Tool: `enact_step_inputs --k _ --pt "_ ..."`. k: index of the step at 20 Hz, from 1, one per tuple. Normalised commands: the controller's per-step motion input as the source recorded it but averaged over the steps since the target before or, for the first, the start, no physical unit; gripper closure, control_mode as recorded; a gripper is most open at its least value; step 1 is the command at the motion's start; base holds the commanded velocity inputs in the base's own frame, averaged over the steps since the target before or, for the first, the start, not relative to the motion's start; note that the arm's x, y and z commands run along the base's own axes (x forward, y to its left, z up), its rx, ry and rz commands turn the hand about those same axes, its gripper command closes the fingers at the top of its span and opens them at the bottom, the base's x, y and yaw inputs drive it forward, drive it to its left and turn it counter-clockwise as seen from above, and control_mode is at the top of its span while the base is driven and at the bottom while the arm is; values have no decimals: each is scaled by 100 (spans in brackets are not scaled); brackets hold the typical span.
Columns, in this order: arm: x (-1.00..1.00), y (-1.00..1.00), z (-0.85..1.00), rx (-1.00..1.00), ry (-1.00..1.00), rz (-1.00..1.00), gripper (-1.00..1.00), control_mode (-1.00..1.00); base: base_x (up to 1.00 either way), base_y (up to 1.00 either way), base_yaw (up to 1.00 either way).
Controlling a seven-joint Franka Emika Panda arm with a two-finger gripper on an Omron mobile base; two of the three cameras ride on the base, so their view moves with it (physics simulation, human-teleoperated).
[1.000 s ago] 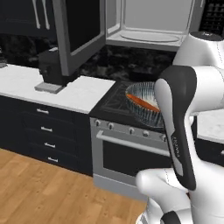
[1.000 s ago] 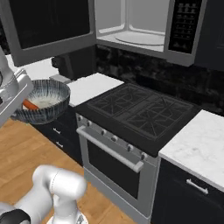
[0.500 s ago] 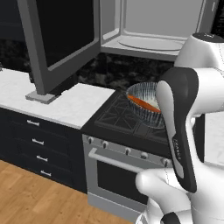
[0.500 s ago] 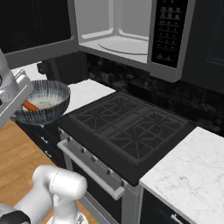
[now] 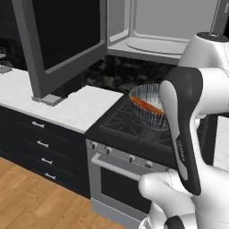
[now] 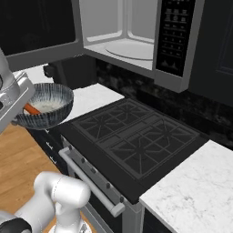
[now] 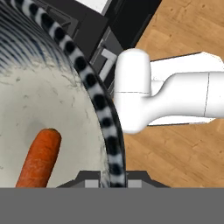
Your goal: Pick the carrot from the sink and place it in the bowl. Then pick the bowl and place it in the microwave. Then close the microwave door and press the start button.
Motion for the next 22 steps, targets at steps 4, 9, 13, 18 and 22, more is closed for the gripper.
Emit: enact_step_inputs --k 4,9,13,18,22 --pt "0 0 0 0 0 0 100 100 21 0 3" --pt "0 0 15 0 -1 0 100 -100 1 0 0" --pt "-4 0 66 -12 -38 0 100 -100 0 0 0" --pt "7 -6 71 -9 -34 0 100 -100 0 0 0" --pt "28 -20 75 0 -14 0 100 -100 0 0 0"
